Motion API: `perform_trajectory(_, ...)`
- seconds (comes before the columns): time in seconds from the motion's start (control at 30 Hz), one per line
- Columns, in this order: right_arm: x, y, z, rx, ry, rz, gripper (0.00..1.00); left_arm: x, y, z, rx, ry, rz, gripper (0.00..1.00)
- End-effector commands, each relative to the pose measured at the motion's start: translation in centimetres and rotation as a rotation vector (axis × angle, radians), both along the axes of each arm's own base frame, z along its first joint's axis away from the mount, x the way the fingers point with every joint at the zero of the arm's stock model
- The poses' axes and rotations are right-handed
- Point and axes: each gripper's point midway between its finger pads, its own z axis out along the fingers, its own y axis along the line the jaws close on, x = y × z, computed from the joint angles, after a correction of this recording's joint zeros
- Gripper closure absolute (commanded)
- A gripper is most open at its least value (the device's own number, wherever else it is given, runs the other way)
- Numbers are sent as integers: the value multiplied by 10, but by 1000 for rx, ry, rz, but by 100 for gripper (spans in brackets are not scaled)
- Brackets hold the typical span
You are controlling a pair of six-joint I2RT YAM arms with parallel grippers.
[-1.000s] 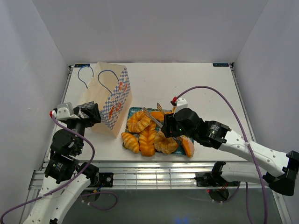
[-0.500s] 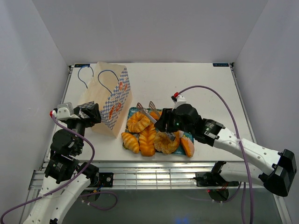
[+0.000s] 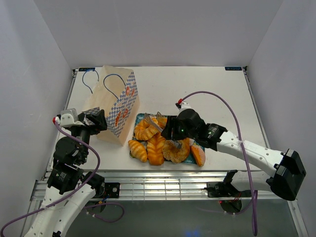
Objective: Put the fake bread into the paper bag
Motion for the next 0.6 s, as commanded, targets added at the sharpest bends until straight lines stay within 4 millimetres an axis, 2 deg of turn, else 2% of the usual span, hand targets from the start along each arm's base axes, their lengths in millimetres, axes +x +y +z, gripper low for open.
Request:
perform_trajectory(0.0,7,9,12,51,-25,-4,41,-1,-4,1,-4,-3,-23,2)
perform_trajectory(0.33,7,14,-3,39,12,17,41,1,-6,-2,-1,7,-26,2)
perform_trajectory(0.57,6,15,-9,23,29,26,46,1,-5,-2,-2,7,-24,2)
